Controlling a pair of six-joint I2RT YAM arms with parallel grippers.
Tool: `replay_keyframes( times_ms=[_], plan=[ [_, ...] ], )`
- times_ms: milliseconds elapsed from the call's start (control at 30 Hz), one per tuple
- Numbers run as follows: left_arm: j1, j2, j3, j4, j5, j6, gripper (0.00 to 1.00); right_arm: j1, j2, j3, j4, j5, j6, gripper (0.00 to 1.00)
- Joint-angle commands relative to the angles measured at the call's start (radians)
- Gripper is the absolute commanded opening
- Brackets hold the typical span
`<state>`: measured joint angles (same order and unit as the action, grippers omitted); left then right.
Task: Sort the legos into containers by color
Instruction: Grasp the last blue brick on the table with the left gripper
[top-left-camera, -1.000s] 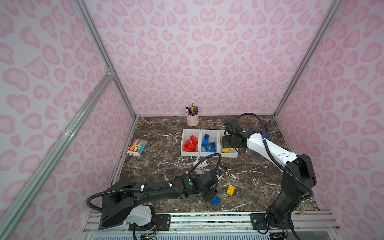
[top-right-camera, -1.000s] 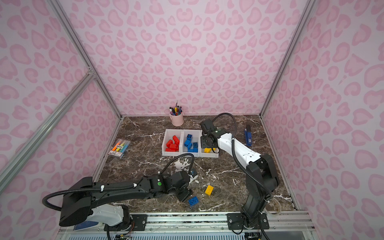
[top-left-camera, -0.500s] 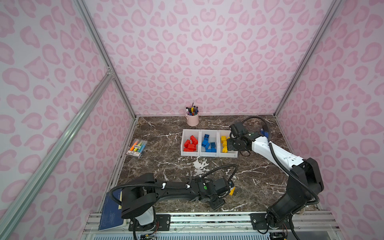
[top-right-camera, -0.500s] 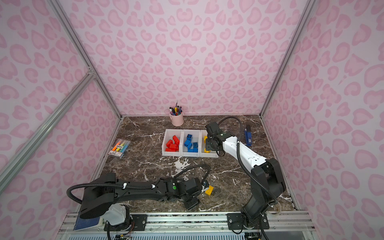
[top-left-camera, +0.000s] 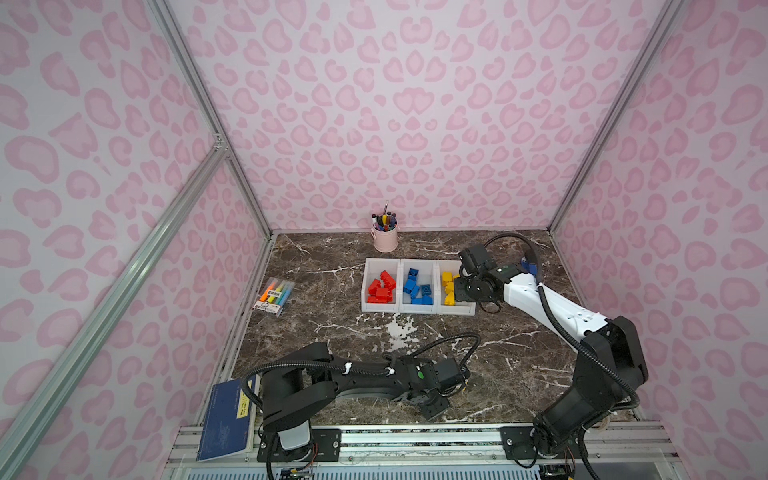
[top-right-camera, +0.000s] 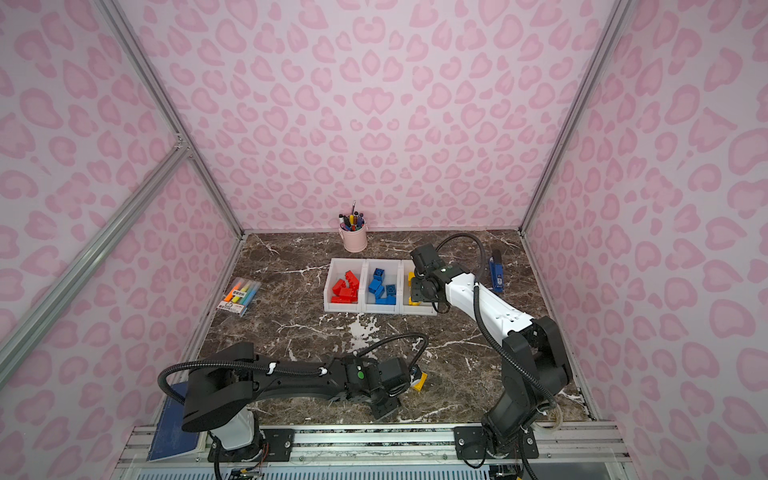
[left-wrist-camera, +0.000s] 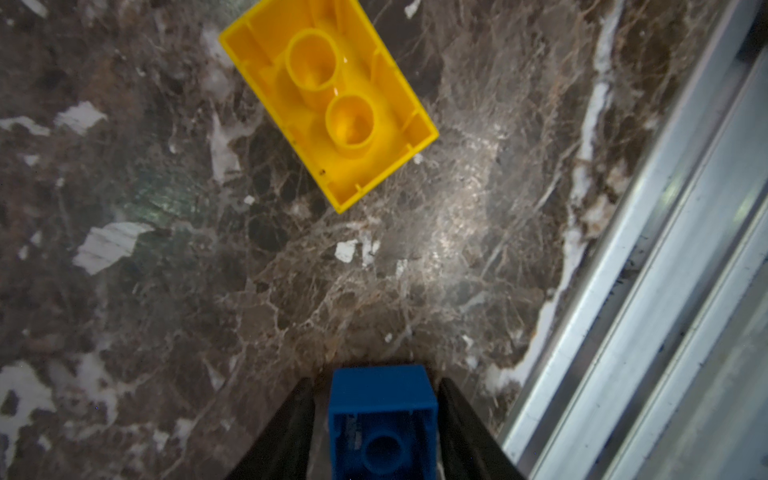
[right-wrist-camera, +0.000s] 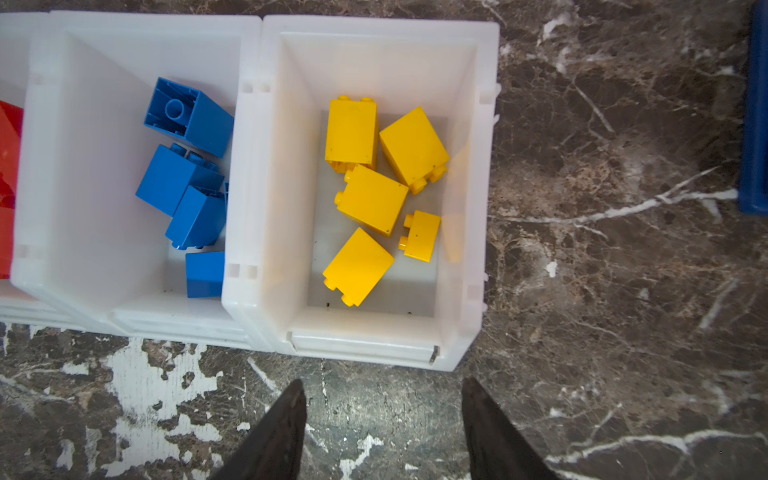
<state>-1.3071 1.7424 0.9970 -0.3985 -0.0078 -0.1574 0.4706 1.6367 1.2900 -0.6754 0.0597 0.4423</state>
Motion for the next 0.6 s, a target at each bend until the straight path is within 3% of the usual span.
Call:
replay_keyframes(
  times_ms=[0,133,400,567],
  plan=[
    [0.001,0.006,0.013,-0.010,-0.001,0.010,0.46,0.000,-0.007,-0.008,0.008,0.011,0.006,0.60],
    [0.001,0.002,0.003,0.006,-0.014,0.001,0.38,-0.002,-0.015,-0.015,0.008,0.013,0.007,0.59],
    [0.004,-0.012,0.004,0.011,-0.047,-0.009,0.33,-0.007,-0.047,-0.039,0.011,0.017,0.013,0.59],
    [0.072,-0.064,0.002,0.032,-0.037,-0.007,0.33,-0.012,-0.077,-0.053,0.009,0.022,0.015,0.59]
  ],
)
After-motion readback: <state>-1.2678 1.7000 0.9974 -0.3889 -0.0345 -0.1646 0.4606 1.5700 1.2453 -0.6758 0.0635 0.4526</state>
